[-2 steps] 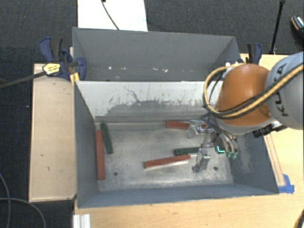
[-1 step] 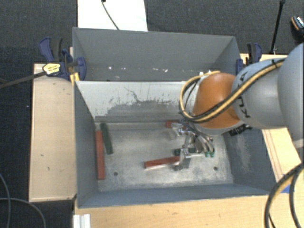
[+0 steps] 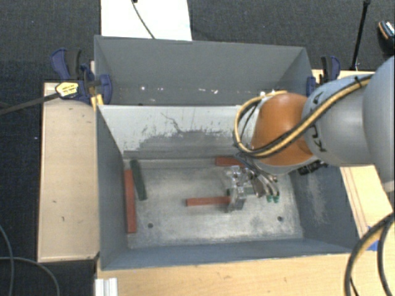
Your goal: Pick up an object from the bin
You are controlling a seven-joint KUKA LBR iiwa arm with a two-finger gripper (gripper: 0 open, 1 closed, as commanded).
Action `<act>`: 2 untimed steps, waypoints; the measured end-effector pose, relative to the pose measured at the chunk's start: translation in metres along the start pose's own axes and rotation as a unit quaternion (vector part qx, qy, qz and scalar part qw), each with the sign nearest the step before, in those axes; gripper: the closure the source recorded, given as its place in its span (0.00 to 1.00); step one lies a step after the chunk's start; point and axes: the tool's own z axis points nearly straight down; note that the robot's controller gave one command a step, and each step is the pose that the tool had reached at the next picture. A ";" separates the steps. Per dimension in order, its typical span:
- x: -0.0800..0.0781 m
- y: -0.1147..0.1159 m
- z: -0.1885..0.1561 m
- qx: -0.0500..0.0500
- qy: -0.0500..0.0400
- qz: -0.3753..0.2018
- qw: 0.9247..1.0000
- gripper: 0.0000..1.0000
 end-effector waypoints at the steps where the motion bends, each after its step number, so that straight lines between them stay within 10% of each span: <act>1: -0.009 0.013 -0.106 0.001 -0.004 -0.238 0.971 1.00; 2: -0.021 0.022 -0.151 0.001 -0.004 -0.250 0.968 1.00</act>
Offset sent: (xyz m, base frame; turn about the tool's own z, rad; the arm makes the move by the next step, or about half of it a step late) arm 0.0061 0.0129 0.1036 -0.4820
